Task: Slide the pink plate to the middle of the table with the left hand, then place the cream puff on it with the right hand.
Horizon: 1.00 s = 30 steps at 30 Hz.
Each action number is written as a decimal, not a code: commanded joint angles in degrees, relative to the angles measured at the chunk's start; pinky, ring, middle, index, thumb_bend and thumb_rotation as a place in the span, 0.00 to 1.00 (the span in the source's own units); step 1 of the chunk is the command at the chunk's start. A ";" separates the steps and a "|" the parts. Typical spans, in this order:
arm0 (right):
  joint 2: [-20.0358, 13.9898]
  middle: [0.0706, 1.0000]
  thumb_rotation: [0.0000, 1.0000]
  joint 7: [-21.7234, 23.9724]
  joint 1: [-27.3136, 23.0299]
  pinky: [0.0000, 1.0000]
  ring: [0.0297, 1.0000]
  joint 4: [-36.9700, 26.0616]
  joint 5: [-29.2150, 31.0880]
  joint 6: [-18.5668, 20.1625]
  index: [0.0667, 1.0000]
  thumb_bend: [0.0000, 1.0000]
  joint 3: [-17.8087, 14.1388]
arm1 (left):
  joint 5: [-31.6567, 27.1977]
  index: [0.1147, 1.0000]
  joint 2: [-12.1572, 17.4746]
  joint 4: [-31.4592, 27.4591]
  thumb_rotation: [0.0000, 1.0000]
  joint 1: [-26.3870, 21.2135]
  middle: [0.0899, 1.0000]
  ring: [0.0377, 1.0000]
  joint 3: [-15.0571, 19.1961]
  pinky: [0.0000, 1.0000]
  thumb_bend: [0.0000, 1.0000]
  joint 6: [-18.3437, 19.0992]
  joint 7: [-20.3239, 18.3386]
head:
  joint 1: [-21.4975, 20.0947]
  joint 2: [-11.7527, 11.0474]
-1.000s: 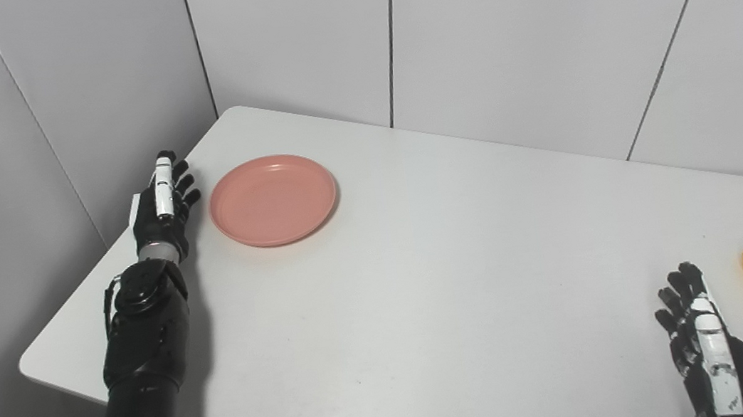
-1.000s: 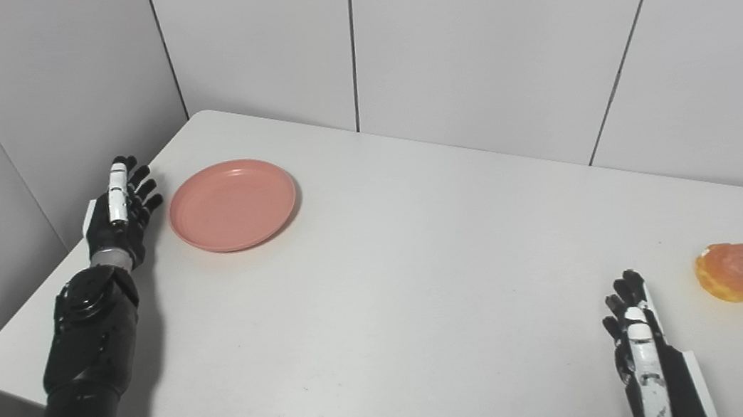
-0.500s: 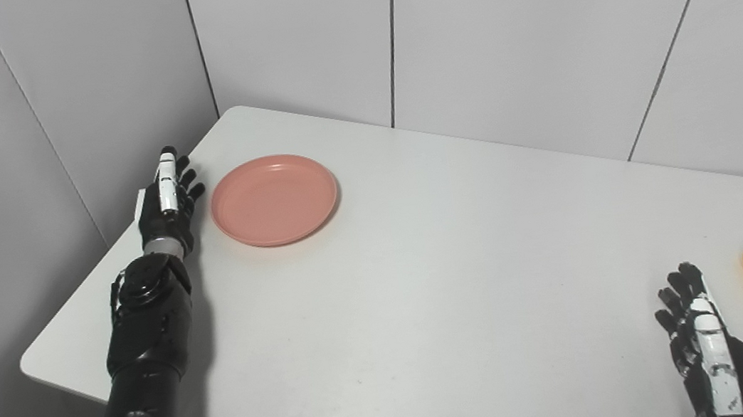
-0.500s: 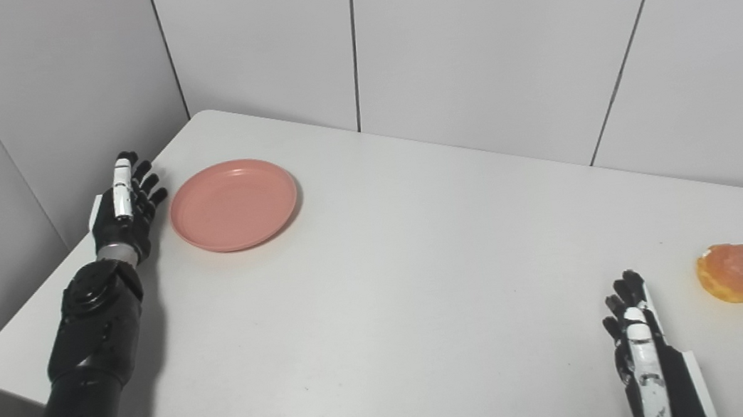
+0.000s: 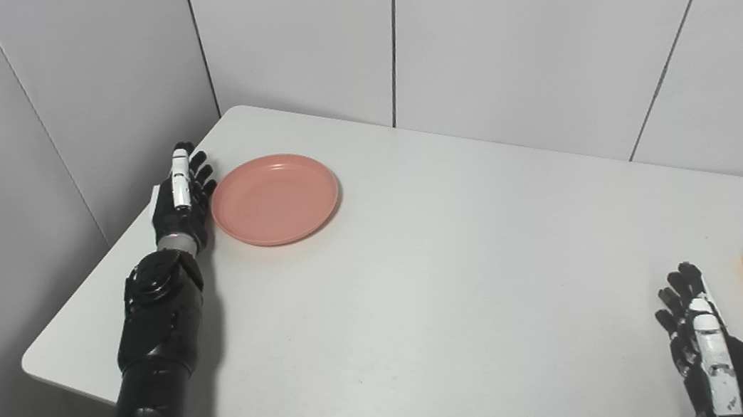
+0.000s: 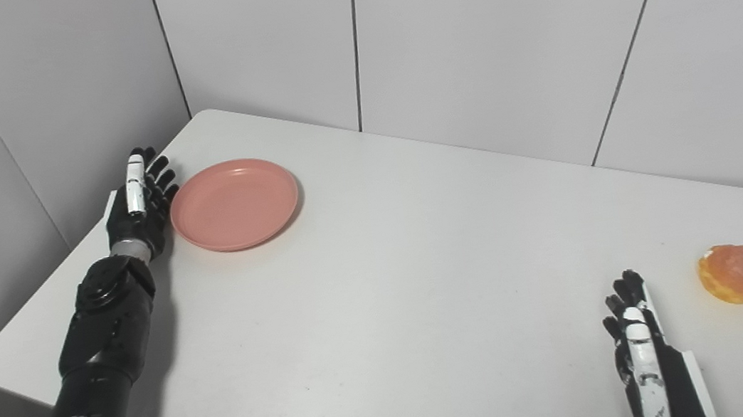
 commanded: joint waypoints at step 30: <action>0.49 1.00 1.00 0.22 -1.43 1.00 1.00 -0.95 0.56 -1.52 1.00 0.13 0.01 | -2.44 0.91 -8.11 -16.07 1.00 2.57 0.93 0.94 -5.68 0.94 0.40 11.03 -2.82 | -1.13 1.11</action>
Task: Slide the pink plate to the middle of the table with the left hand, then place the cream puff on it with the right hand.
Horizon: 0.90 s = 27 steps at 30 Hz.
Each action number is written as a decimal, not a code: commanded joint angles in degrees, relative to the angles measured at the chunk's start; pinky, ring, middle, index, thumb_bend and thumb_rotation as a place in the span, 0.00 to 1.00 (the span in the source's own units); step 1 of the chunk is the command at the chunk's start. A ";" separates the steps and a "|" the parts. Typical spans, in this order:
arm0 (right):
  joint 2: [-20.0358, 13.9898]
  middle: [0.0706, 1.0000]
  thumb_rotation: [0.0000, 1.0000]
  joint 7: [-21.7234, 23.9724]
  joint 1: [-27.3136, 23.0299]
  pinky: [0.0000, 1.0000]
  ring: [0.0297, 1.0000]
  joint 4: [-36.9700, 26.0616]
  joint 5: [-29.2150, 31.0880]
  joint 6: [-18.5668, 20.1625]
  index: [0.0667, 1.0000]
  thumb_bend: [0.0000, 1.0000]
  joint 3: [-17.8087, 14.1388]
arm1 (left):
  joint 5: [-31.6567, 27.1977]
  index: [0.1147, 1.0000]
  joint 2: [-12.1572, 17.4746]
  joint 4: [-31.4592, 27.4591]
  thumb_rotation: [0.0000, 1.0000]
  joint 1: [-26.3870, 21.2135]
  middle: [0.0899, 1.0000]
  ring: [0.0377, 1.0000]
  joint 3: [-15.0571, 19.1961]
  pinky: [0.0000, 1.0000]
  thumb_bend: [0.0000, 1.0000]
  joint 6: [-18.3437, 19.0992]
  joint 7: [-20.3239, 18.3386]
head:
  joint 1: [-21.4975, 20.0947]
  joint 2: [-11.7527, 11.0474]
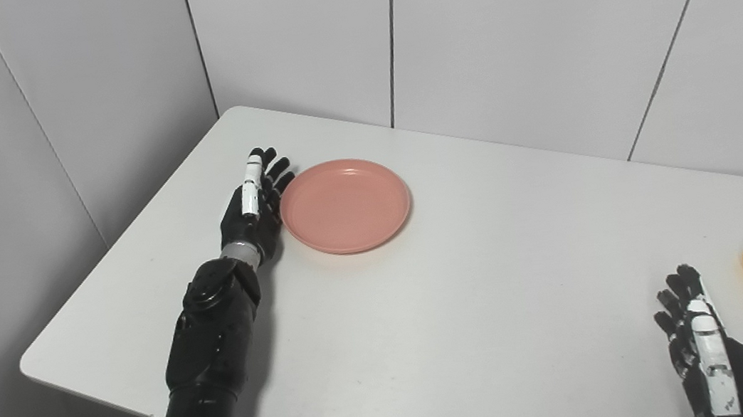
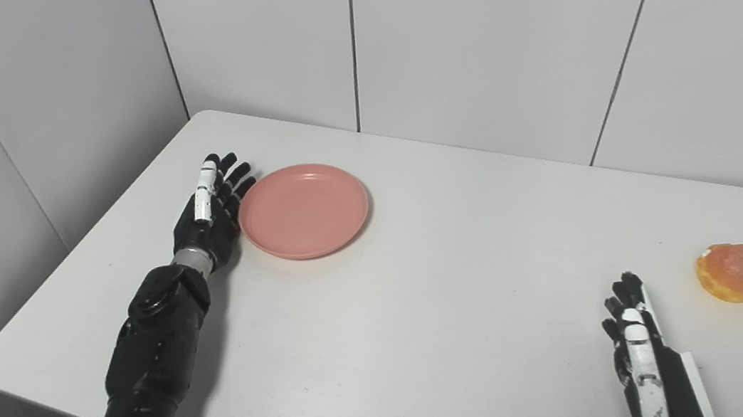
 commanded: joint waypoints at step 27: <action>1.11 1.00 1.00 -0.74 -2.11 1.00 1.00 -1.38 -0.28 -1.55 1.00 0.15 -0.23 | -0.77 0.92 -7.14 -7.88 1.00 1.58 0.94 0.94 -5.32 0.97 0.39 3.53 -2.44 | -3.60 2.58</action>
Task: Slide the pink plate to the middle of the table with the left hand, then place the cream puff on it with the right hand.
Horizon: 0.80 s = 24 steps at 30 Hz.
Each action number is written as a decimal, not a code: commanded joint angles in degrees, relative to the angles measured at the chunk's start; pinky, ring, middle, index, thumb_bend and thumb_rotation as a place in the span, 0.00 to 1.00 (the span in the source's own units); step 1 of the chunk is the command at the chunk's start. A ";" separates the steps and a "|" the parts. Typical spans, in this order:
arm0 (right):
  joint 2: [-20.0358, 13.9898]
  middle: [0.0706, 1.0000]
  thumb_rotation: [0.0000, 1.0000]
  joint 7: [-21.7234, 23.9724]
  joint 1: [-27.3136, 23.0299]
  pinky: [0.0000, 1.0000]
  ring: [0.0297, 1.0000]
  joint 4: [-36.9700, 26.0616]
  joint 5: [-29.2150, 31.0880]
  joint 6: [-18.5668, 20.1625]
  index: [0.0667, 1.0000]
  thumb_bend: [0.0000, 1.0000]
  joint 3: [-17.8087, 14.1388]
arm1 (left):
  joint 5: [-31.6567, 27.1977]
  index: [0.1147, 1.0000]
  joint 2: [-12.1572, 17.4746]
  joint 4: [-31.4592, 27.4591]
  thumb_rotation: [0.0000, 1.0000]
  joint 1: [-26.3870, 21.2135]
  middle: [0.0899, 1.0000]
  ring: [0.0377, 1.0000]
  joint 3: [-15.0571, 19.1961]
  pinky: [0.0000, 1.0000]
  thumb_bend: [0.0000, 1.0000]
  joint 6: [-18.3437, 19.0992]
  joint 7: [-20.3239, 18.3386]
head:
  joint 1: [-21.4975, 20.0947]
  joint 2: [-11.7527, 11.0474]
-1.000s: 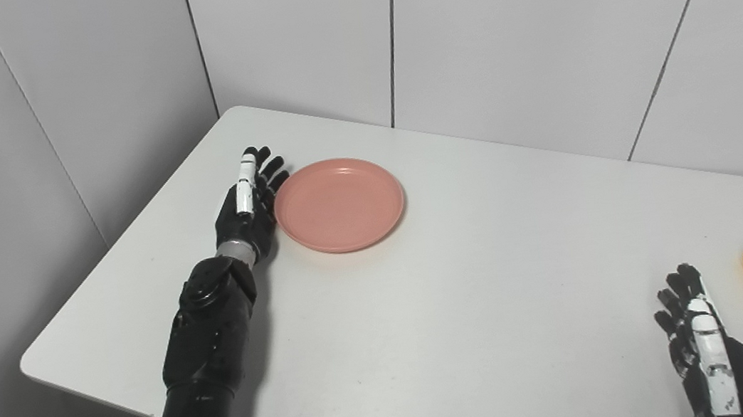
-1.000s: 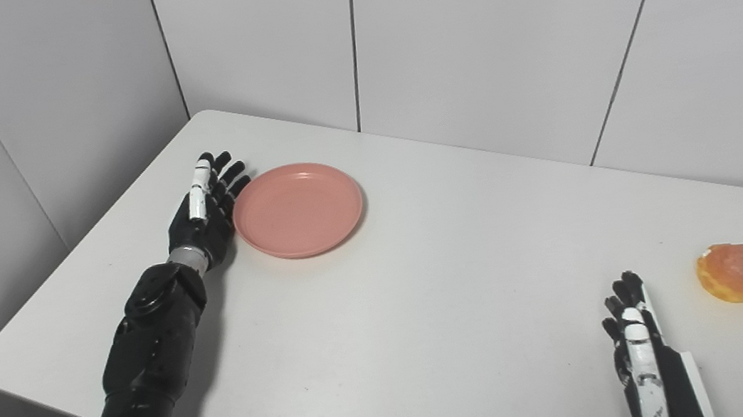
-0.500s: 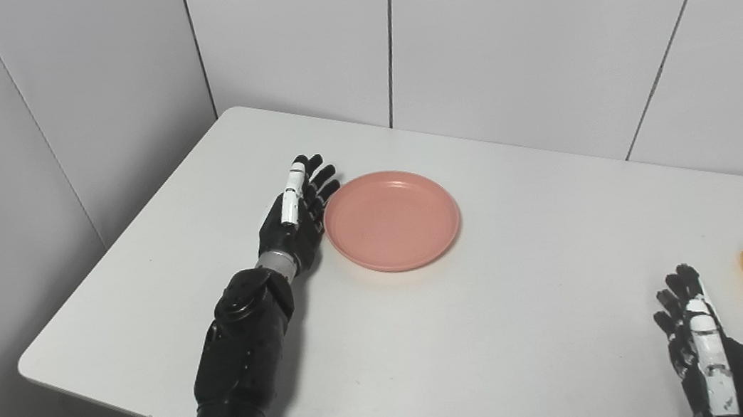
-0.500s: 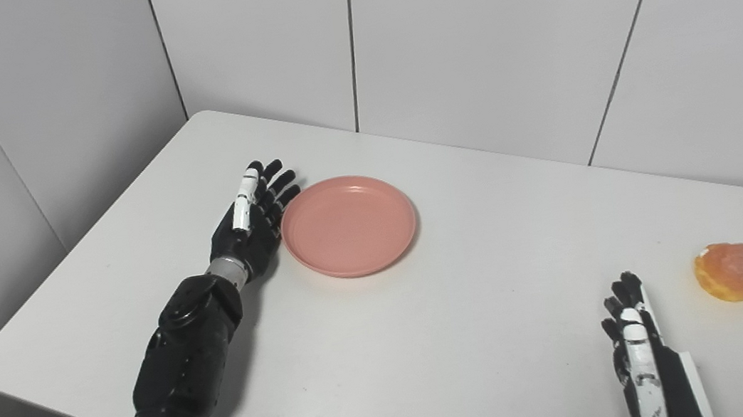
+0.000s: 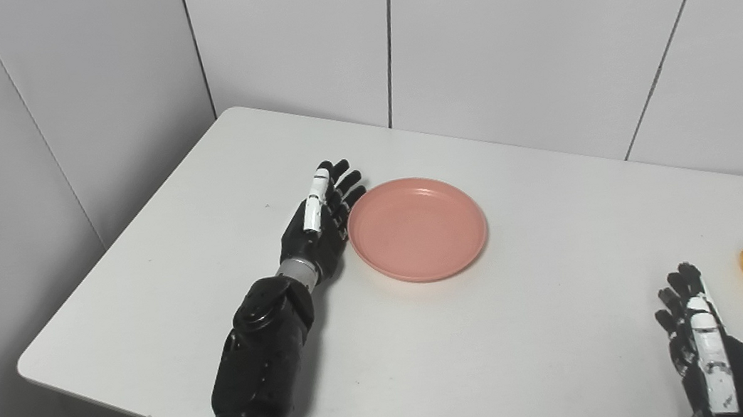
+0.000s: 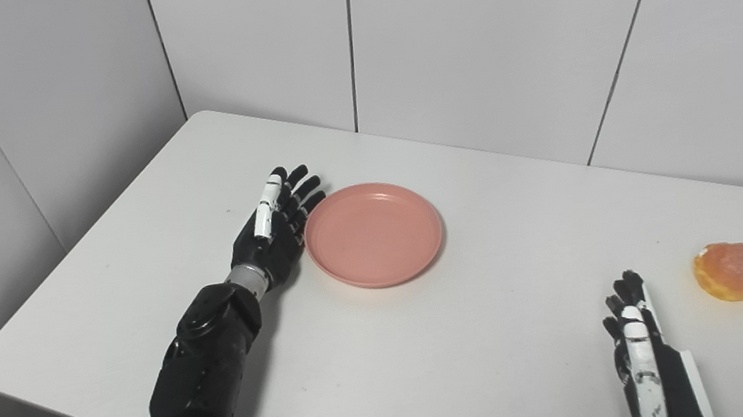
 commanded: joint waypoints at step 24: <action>1.88 1.00 1.00 -1.99 -1.54 0.99 1.00 -2.94 -2.30 -0.73 1.00 0.19 0.74 | -1.11 0.92 -3.18 -6.08 1.00 2.71 0.93 0.93 -5.51 0.93 0.40 3.26 -3.29 | -6.62 2.05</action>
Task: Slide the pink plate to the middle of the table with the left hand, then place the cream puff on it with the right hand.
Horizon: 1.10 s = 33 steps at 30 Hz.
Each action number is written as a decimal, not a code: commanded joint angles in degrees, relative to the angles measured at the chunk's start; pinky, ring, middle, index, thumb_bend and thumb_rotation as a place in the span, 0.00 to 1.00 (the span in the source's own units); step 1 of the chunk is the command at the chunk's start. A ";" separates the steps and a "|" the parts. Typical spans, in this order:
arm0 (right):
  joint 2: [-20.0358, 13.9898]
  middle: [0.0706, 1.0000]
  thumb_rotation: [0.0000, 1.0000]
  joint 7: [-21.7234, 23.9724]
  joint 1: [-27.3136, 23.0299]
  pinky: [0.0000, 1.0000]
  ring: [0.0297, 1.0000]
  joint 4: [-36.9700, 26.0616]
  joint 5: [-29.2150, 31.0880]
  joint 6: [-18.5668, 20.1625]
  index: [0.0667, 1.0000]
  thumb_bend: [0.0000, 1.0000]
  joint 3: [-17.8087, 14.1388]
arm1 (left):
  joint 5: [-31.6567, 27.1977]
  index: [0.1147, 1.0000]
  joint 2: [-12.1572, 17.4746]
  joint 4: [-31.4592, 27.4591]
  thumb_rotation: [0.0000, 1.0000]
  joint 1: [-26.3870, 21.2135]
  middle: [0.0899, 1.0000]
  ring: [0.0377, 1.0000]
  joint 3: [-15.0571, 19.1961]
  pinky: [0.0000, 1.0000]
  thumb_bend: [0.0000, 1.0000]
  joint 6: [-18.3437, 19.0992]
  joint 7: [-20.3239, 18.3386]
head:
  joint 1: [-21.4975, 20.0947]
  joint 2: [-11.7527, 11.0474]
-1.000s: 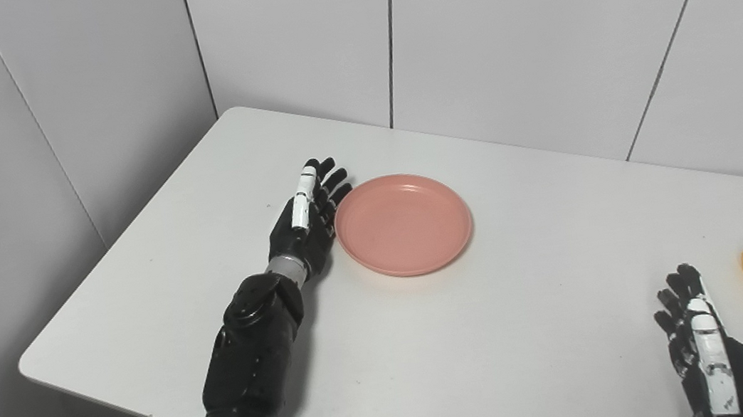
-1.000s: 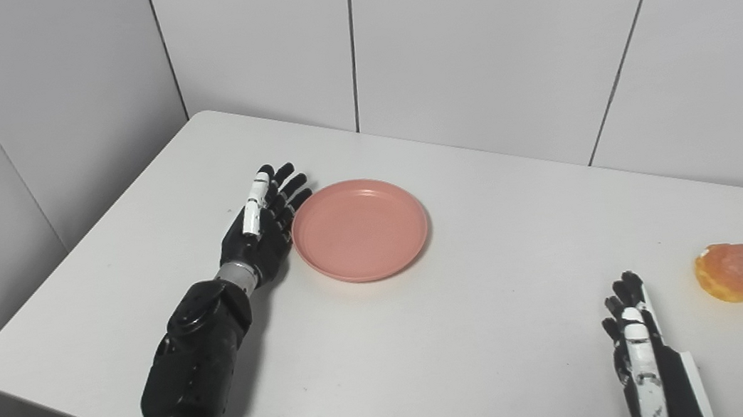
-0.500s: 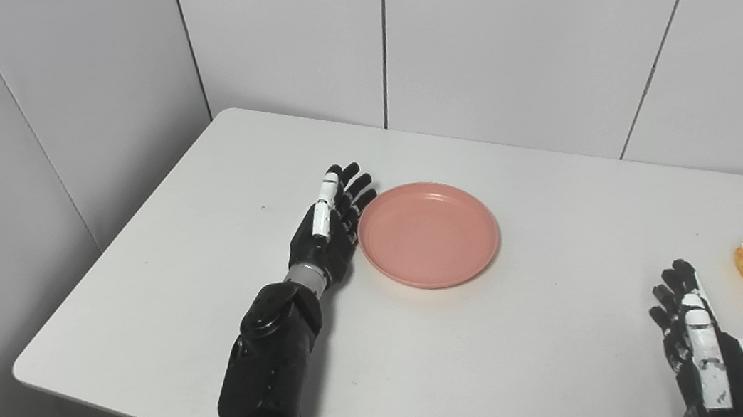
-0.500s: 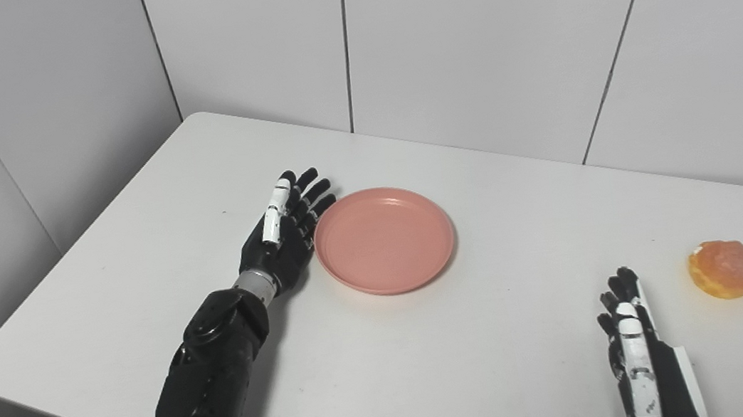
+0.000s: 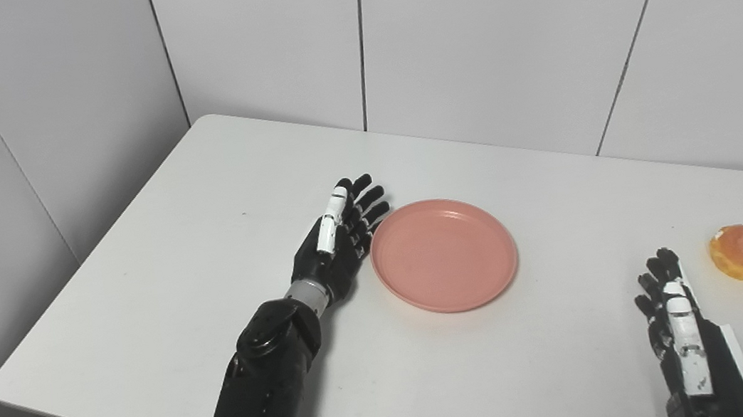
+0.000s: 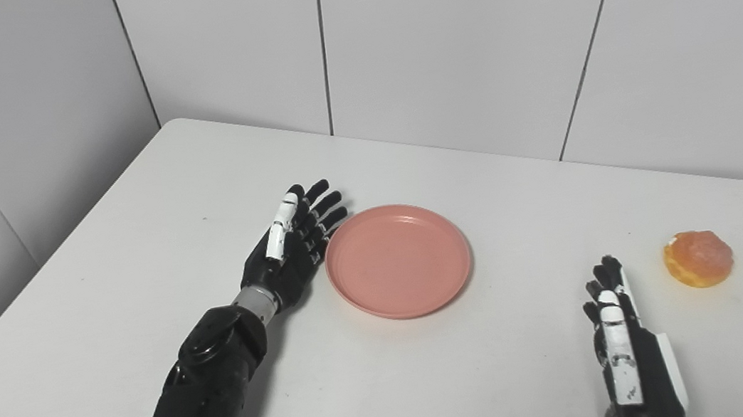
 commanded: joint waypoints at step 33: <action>3.76 1.00 1.00 -3.28 -2.60 0.97 0.98 -2.05 -6.47 1.29 1.00 0.22 2.37 | 0.35 0.92 -4.25 -13.26 1.00 8.11 0.94 0.94 -6.22 0.94 0.41 6.29 -1.16 | -13.61 3.53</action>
